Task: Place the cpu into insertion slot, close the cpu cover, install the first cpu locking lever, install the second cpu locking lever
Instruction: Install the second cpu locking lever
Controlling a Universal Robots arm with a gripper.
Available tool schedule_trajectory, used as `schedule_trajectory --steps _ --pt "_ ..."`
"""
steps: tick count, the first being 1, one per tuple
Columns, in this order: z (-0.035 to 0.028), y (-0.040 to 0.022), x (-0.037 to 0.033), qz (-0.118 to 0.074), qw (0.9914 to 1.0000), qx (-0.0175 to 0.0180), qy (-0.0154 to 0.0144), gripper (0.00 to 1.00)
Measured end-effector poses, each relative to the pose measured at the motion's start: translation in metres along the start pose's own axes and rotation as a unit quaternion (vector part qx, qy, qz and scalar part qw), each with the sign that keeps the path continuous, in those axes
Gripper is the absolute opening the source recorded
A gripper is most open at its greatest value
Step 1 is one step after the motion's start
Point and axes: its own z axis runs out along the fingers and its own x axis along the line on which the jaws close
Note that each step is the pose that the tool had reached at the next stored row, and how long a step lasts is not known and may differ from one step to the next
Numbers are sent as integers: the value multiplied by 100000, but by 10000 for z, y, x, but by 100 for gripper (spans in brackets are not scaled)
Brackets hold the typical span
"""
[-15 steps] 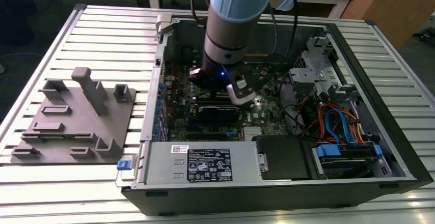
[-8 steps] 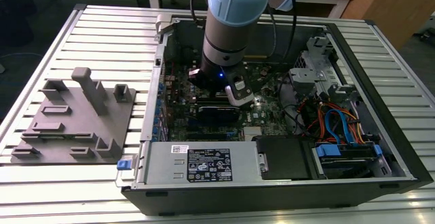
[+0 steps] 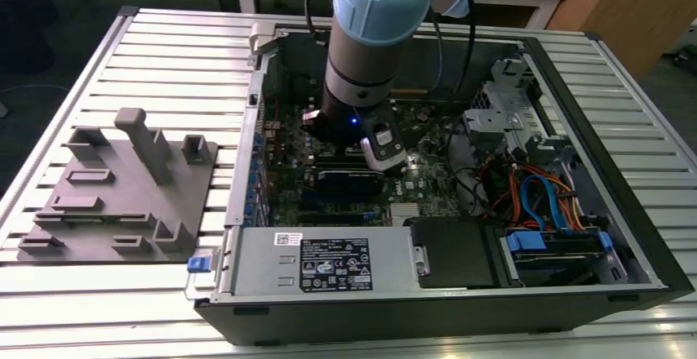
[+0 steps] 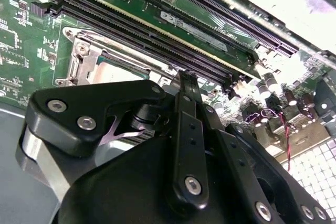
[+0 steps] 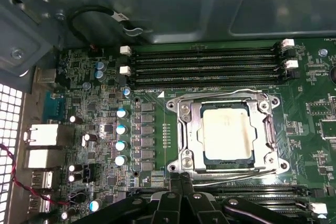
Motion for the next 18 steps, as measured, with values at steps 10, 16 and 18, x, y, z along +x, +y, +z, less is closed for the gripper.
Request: schedule_trajectory --steps 10,16,18 --pt "9 -66 -2 73 99992 -1255 41 10" --pt "19 -103 -5 239 99982 -1876 21 10" --pt "24 -108 -5 290 99974 -2245 21 10"
